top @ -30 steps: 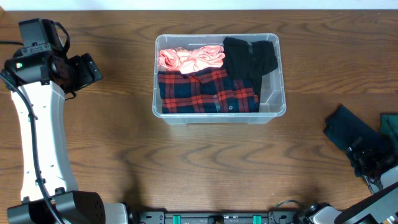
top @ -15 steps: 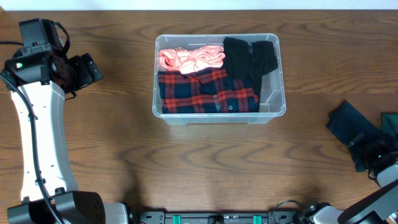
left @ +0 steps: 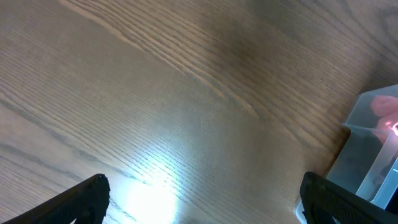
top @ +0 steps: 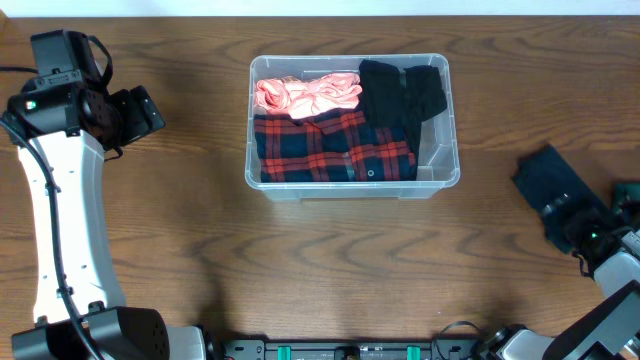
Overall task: Pack container
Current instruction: 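Lift the dark green garment with the right gripper over the bin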
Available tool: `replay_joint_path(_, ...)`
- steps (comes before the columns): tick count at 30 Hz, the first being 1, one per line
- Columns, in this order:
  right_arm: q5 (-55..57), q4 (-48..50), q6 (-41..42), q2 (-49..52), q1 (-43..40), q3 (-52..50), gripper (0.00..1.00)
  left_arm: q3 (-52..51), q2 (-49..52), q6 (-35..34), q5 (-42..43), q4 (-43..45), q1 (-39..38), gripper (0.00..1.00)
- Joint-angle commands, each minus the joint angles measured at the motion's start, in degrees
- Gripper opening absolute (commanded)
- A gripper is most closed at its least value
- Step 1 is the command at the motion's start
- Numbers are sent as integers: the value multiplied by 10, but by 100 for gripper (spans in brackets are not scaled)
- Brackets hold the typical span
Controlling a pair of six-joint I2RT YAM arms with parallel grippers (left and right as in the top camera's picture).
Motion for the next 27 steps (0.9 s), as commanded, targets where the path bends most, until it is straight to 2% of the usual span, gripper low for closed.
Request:
replay_joint_path(1, -92, 1, -3, 4, 25, 22, 1, -1, 1, -8, -2, -1, 3, 98)
replay_joint_path(6, -194, -55, -11, 4, 48, 94, 1, -1, 1, -8, -2, -1, 3, 98)
replay_joint_path(10, -230, -127, -30, 4, 72, 170, 1, -1, 1, -8, -2, -1, 3, 98)
replay_joint_path(18, -261, -247, -56, 4, 126, 314, 1, -1, 1, -8, -2, -1, 3, 98)
replay_joint_path(27, -282, -319, -70, 4, 200, 498, 1, -1, 1, -8, -2, -1, 3, 98)
